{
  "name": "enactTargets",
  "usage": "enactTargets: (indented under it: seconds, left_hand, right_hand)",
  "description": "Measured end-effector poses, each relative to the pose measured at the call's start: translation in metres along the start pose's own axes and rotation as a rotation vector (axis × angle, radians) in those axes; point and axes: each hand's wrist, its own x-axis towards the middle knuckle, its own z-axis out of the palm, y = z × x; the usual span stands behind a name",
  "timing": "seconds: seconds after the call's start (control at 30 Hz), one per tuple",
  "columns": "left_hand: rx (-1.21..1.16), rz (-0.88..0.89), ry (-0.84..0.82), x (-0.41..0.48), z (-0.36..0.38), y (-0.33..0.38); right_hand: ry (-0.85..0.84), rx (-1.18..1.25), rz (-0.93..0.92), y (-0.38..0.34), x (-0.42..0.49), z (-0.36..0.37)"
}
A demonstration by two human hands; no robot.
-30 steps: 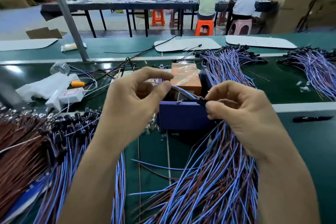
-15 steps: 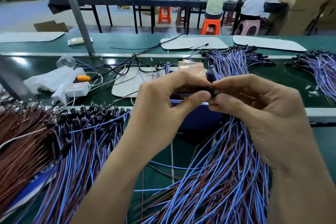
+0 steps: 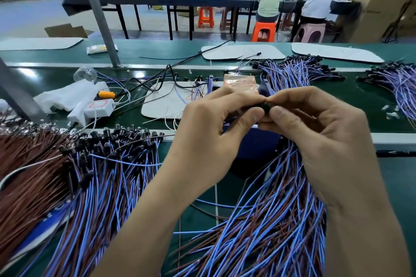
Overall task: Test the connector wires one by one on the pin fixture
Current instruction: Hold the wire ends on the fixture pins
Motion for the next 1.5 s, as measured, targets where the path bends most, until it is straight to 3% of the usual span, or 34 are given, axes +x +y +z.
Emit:
enactTargets:
  seconds: [0.37, 0.53, 0.7, 1.07, 1.2, 1.27, 1.33, 1.5]
  left_hand:
    - [-0.002, 0.044, -0.073, 0.003, 0.003, -0.015]
    - [-0.023, 0.031, -0.026, 0.0, -0.003, -0.013]
    - [0.218, 0.07, -0.113, -0.01, -0.004, -0.021]
    - [0.22, -0.091, -0.182, -0.074, 0.015, -0.042]
    - [0.236, -0.181, -0.029, -0.077, -0.017, -0.051]
    - [0.165, -0.249, 0.022, -0.079, -0.033, -0.059]
    - [0.067, -0.283, -0.018, -0.081, -0.028, -0.058]
    - [-0.234, -0.309, -0.032, -0.086, 0.004, -0.054]
  right_hand:
    - [-0.203, -0.329, 0.1, 0.007, 0.006, -0.003]
    - [-0.165, -0.131, 0.13, 0.009, 0.012, 0.017]
    - [-0.104, 0.332, 0.418, 0.033, -0.008, 0.03]
    - [-0.032, 0.635, 0.843, 0.075, -0.059, 0.042]
    - [0.232, 0.753, 0.868, 0.084, -0.05, -0.011]
    - [0.184, 0.674, 0.815, 0.086, -0.049, -0.032]
    - [-0.011, 0.46, 0.75, 0.092, -0.048, -0.027]
    - [-0.332, -0.638, 0.476, 0.112, -0.024, -0.009]
